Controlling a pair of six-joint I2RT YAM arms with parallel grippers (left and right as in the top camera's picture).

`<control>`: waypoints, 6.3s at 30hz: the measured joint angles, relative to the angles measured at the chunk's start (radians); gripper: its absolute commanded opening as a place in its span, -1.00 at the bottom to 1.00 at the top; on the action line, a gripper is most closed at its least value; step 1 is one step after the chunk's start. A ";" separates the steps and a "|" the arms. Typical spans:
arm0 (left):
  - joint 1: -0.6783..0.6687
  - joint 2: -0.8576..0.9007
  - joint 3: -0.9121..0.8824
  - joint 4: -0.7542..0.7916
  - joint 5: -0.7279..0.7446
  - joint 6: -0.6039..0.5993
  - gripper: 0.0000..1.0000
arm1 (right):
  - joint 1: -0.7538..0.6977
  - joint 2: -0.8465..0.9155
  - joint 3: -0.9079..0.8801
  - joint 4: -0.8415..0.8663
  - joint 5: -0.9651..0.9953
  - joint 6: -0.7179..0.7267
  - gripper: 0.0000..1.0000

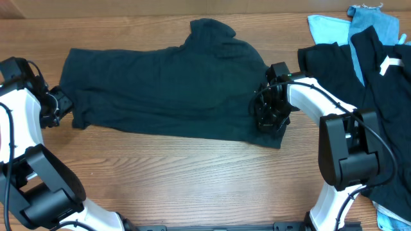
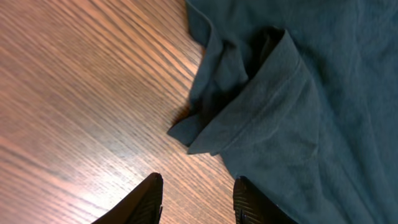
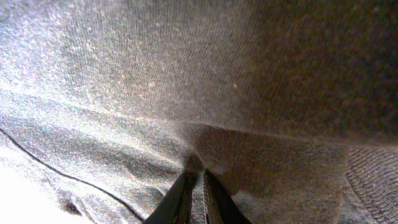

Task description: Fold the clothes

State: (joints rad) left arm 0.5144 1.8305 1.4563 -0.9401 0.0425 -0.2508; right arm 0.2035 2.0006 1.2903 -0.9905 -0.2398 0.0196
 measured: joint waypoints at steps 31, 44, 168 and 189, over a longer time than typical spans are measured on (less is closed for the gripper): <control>-0.015 0.081 -0.225 0.276 -0.066 0.022 -0.80 | 0.000 0.000 0.001 -0.024 0.016 0.000 -0.76; 0.018 0.083 -0.062 0.044 -0.407 0.023 -0.35 | 0.000 0.000 0.002 -0.026 0.019 0.003 -0.76; 0.005 -0.282 -0.101 -0.052 0.042 0.091 1.00 | -0.006 -0.226 0.365 -0.220 0.089 0.084 0.67; -0.066 0.489 0.619 0.023 0.213 0.204 1.00 | -0.006 -0.292 0.393 -0.296 -0.019 -0.002 0.68</control>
State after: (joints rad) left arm 0.4480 2.3192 2.0754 -0.9173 0.2558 -0.0471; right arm 0.1970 1.7088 1.6836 -1.2865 -0.2584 0.0177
